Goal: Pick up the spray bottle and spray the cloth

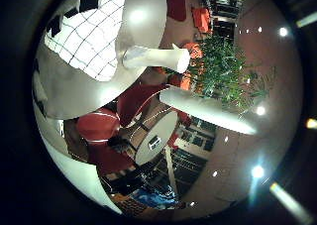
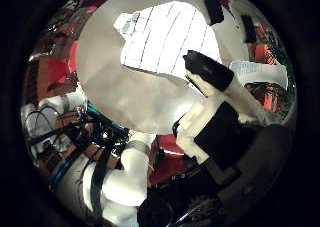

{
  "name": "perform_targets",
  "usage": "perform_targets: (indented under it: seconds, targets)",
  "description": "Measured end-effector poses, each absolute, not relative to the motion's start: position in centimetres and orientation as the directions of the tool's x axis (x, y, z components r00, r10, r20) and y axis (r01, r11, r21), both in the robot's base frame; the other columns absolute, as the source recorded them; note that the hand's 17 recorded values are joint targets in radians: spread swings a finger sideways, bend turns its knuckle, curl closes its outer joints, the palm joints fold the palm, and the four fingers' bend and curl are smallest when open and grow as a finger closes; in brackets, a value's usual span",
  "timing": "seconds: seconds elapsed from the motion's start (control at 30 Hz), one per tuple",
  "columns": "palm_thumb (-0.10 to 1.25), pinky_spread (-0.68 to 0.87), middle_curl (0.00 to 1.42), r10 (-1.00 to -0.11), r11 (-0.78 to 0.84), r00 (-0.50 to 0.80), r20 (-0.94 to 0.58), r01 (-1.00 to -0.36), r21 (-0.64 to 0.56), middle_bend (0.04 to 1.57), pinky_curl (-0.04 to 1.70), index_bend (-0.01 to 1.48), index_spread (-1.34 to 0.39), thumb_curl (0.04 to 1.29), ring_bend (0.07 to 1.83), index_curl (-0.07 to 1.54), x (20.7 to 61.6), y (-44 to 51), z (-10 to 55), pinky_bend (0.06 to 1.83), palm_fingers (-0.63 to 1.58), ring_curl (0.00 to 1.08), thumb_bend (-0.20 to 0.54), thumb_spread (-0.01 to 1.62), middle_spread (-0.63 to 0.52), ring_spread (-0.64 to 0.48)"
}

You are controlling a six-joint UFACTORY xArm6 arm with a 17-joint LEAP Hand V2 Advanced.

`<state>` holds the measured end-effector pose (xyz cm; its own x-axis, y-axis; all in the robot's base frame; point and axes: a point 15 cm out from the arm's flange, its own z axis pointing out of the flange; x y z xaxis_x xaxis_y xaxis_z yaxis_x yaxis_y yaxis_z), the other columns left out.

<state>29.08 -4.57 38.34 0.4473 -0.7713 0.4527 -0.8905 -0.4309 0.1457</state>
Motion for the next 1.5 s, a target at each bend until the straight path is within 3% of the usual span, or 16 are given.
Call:
perform_targets:
  seconds: [0.23,0.33,0.47,0.67,0.87,1.07,1.5]
  targets:
    - [0.67,-0.17,0.67,-0.836,-0.367,0.364,0.411,-0.927,0.077,0.57,1.05,0.24,-0.49,0.26,0.84,0.59,27.9,-8.1,39.6,0.20,0.46,0.46,-0.028,1.24,-0.30,-0.28]
    - [0.56,-0.06,0.61,-0.872,-0.333,0.314,0.375,-0.943,0.015,0.44,1.04,0.20,-0.46,0.25,0.72,0.56,28.0,-9.5,40.0,0.25,0.30,0.42,-0.035,1.22,-0.23,-0.17]
    - [0.45,0.23,0.49,-0.913,-0.282,0.256,0.316,-0.959,-0.037,0.26,0.92,0.16,-0.39,0.23,0.55,0.45,27.3,-12.0,40.1,0.30,0.13,0.34,-0.030,1.18,-0.07,0.08]
    - [0.34,0.42,0.41,-0.952,-0.211,0.183,0.244,-0.973,-0.095,0.19,0.74,0.13,-0.31,0.23,0.44,0.34,26.3,-15.4,39.9,0.34,0.04,0.28,-0.029,1.14,0.03,0.19]
    - [0.30,0.44,0.36,-0.995,-0.062,0.043,0.089,-0.972,-0.225,0.19,0.60,0.15,-0.27,0.23,0.40,0.29,26.7,-17.3,39.3,0.38,0.01,0.26,-0.022,1.12,0.10,0.23]
    - [0.33,0.42,0.33,-0.995,0.081,-0.053,-0.085,-0.931,-0.355,0.19,0.50,0.15,-0.26,0.25,0.37,0.27,27.4,-19.1,39.5,0.40,0.01,0.25,-0.018,1.11,0.12,0.23]
    - [0.42,0.42,0.32,-0.880,0.417,-0.218,-0.421,-0.780,-0.468,0.20,0.38,0.15,-0.22,0.27,0.35,0.27,27.5,-25.2,36.9,0.42,0.06,0.25,-0.016,1.11,0.15,0.24]
